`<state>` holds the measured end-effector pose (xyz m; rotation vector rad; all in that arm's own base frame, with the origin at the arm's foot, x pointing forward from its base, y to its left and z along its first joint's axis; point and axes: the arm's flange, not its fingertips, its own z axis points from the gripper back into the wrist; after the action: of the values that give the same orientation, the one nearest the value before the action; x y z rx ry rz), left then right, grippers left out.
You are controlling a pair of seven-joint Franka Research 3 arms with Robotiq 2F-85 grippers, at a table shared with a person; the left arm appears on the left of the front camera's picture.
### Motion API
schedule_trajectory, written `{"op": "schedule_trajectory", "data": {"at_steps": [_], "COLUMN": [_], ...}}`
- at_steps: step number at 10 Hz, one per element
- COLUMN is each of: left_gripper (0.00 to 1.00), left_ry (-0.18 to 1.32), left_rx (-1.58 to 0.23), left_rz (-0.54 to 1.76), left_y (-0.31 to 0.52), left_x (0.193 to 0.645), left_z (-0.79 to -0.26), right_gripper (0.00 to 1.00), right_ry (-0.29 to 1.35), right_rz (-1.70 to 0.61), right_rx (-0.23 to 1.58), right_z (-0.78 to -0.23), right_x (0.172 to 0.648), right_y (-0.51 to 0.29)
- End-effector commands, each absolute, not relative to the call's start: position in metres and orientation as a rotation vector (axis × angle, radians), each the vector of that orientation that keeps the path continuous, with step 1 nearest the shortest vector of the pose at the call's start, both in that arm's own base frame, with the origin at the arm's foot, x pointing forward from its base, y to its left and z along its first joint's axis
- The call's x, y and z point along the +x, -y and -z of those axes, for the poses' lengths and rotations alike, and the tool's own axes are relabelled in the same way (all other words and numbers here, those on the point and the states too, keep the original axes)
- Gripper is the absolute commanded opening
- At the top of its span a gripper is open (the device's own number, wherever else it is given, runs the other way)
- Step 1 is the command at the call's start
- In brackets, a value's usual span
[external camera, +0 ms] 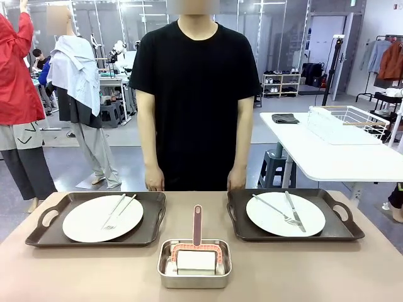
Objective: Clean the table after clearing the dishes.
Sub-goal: When the left (or right) Handle tray is removed, use the left hand (or right hand) to clean the left (or right) side of the table with the Lint Roller.
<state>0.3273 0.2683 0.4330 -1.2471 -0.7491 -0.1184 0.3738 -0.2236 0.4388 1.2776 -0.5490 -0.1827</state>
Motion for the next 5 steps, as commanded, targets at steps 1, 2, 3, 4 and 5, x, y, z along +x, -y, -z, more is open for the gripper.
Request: {"op": "schedule_trajectory", "data": {"at_steps": [1,2,3,4,5], "left_gripper": [1.0,1.0,1.0,1.0,1.0], "left_ry": [0.781,0.796,0.797,0.805,0.811], "left_rx": [-1.246,-1.244,-1.232,-1.228,-1.218], "left_rz": [0.09,0.07,0.061,0.058,0.058], "left_y": [-0.275,-0.278,-0.279,-0.277,-0.274], "left_x": [0.33,0.327,0.325,0.326,0.326], "left_z": [-0.429,-0.429,-0.43,-0.431,-0.433], "right_gripper": [1.0,1.0,1.0,1.0,1.0], "right_ry": [0.592,0.613,0.605,0.608,0.611], "right_rz": [0.285,0.313,0.328,0.324,0.334], "right_rx": [1.285,1.285,1.275,1.274,1.267], "right_z": [-0.439,-0.438,-0.436,-0.435,-0.435], "right_x": [0.364,0.357,0.354,0.354,0.357], "right_y": [0.235,0.244,0.247,0.247,0.246]}}
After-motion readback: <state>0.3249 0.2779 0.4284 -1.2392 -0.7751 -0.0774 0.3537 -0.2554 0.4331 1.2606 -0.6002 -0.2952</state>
